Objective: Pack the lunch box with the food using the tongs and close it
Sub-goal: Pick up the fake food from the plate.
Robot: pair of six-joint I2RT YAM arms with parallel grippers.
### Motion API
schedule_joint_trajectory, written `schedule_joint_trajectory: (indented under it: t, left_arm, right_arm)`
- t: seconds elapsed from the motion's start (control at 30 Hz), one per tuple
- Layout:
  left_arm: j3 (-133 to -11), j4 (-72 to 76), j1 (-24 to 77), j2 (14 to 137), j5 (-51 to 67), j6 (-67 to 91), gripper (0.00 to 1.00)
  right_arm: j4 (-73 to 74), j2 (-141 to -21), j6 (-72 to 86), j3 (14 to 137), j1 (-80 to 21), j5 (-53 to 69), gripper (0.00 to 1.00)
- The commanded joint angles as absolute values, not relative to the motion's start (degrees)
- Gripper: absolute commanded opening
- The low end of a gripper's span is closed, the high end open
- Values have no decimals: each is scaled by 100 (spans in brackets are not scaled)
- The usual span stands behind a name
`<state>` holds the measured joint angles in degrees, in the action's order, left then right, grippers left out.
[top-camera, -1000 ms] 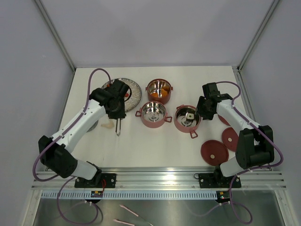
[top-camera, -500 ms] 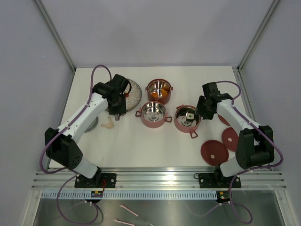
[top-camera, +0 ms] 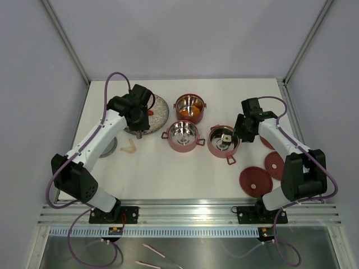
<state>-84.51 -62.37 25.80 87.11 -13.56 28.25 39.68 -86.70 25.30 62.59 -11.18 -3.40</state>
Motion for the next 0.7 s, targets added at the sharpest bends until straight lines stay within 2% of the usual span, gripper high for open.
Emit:
schedule_joint_trajectory:
  t: [0.0,0.27,0.67]
  left_arm:
    - [-8911,-5941,2523,8428,-1836,2725,34]
    - [-9228,-5757,2233,8841,-1951,2488,36]
    - [-9405,-5678,1942,9237,-1266,2505,36]
  right_arm:
    - [3885,-8648,2461,6398,-1099,-316,53]
    - [3937,-8578,2479,6399,-1090,-343,53]
    - [3990,-8552,2540,6355,-1090,-351,53]
